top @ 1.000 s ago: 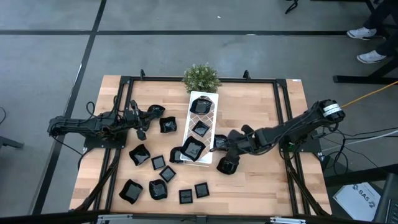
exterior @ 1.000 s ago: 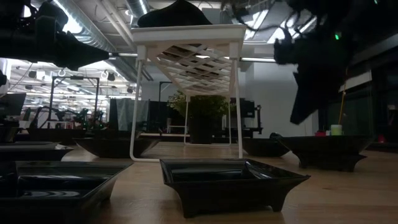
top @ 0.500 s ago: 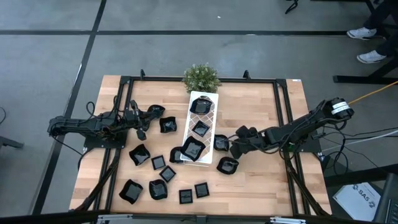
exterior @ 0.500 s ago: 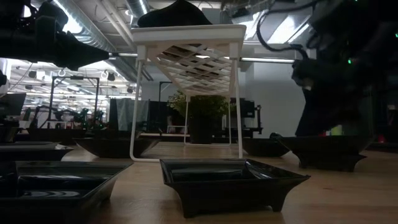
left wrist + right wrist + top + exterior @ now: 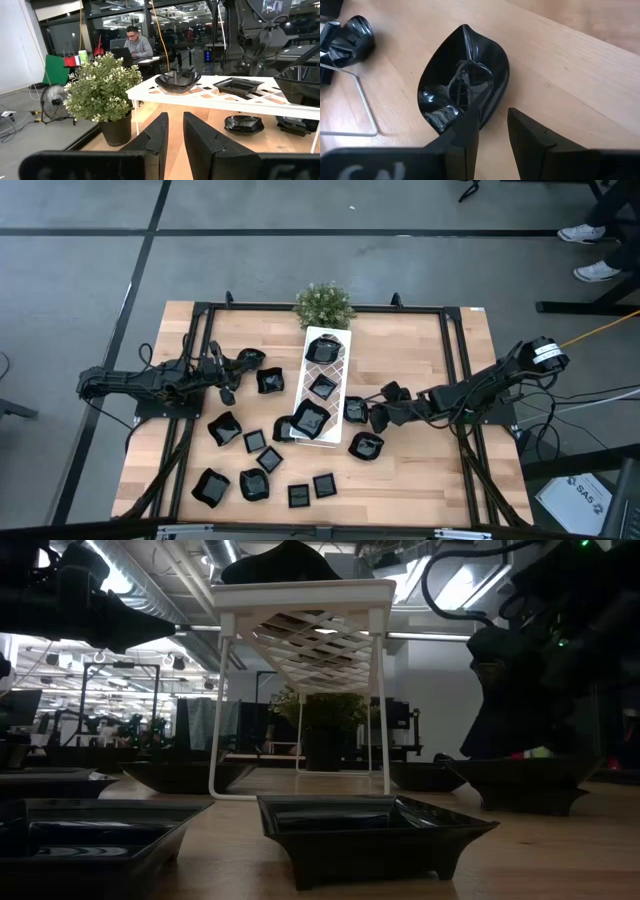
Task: Pick & Place Mini shaped plates
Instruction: Stack the leaf shaped plate on top of the leaf shaped plate on the shelf
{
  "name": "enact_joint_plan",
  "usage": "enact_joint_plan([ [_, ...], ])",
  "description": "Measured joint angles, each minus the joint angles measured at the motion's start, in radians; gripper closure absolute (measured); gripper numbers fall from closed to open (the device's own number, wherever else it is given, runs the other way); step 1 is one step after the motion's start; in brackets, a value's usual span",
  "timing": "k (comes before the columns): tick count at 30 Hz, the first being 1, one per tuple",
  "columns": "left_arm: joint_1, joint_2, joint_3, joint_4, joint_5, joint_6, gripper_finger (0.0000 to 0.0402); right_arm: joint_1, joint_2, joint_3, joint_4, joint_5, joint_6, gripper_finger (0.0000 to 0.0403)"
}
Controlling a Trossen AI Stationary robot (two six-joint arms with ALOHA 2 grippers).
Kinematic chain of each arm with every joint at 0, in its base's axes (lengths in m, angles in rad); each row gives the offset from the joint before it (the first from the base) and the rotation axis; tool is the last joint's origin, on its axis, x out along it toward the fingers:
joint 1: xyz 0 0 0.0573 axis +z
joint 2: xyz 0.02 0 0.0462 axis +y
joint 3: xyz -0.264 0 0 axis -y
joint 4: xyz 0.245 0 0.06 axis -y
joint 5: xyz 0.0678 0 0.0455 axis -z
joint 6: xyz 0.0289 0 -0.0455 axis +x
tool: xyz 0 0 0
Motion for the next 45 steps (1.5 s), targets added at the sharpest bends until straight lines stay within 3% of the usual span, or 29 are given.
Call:
enact_joint_plan([
  [34, 0.0, 0.0, 0.0, 0.0, 0.0, 0.0, 0.0347, 0.0, 0.127, 0.026, 0.091, 0.005, -0.002, 0.0301],
  [45, 0.0, 0.0, 0.0, 0.0, 0.0, 0.0, 0.0348, 0.0, 0.127, 0.026, 0.093, 0.008, -0.021, 0.0394],
])
